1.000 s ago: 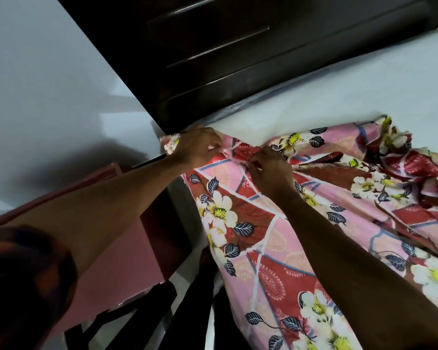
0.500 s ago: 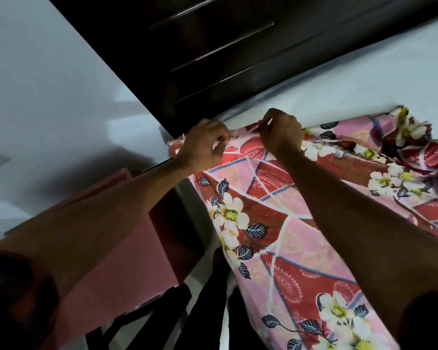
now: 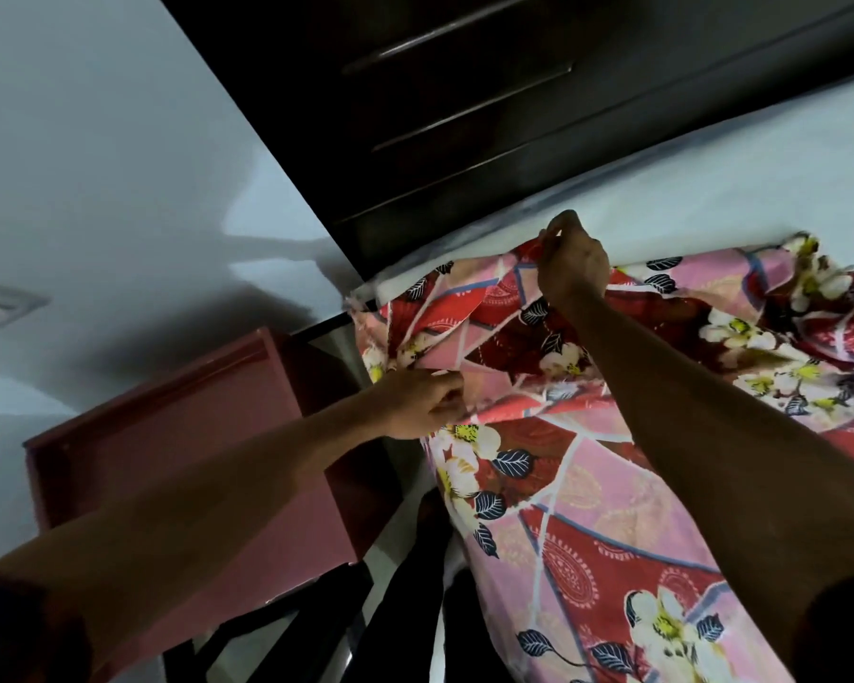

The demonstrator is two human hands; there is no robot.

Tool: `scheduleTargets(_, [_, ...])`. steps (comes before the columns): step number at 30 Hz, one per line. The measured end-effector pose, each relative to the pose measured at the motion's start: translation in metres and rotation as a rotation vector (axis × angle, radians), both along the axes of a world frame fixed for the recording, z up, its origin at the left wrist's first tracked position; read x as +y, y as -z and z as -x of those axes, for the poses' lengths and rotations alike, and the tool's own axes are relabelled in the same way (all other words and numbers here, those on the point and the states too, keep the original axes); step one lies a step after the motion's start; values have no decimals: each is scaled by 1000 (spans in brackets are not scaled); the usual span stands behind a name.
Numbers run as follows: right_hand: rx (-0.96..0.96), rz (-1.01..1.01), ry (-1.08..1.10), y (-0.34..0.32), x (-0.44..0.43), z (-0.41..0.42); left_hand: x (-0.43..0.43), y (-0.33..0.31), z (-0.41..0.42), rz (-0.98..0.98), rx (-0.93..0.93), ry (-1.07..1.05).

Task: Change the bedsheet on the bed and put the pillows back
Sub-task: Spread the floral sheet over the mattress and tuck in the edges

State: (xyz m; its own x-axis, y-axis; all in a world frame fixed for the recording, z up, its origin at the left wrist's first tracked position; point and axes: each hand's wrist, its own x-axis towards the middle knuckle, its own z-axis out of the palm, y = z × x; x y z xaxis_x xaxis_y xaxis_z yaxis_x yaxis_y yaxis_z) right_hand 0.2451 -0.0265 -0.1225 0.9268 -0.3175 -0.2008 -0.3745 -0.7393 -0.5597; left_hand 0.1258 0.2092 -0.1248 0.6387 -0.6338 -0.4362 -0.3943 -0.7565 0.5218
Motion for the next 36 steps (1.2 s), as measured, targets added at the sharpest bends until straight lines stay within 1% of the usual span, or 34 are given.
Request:
scheduleTargets(1, [22,-24,-13,-2,2,-2,0,2,0,-74,50,-9])
scheduleTargets(2, [49,-50,-28,-1,5,-2,2,6,-1,-106,94,-46])
scheduleTargets(4, [46,-75,-126,-2,7,8,6,6,-5,-134,111,-85])
scheduleTargets(7, [13,-60,-379,11,11,42,14,7,-15,-226,39,13])
scheduleTargets(9, [37,44,-499,22,12,65,16,6,-19,-327,-10,40])
scheduleTargets(10, [75,90,-507,24,14,72,15,8,-20,-350,-37,33])
scheduleTargets(12, [198,111,-456,29,17,76,14,11,-18,-282,-25,-37])
scheduleTargets(14, [290,86,-396,31,18,72,15,11,-13,-138,98,-153])
scheduleTargets(16, [303,98,-387,33,16,65,13,11,-5,-22,194,-277])
scheduleTargets(17, [283,111,-388,34,14,62,11,9,-2,6,200,-330])
scheduleTargets(20, [236,144,-408,38,17,56,8,9,8,67,126,-361])
scheduleTargets(23, [214,216,-437,40,22,51,10,12,11,59,168,-356])
scheduleTargets(26, [145,218,-376,38,28,34,16,15,6,112,172,-479])
scheduleTargets(28, [70,192,-310,35,32,18,15,11,-1,197,182,-622])
scheduleTargets(30, [39,164,-282,30,37,6,15,6,-14,262,138,-767])
scheduleTargets(32, [60,89,-290,27,41,-2,18,1,-28,282,76,-915])
scheduleTargets(33, [93,46,-308,27,41,-2,20,0,-34,270,51,-954])
scheduleTargets(34, [128,8,-344,27,40,0,22,0,-38,232,15,-955])
scheduleTargets(36, [151,-78,-435,20,34,8,26,6,-40,136,-38,-846])
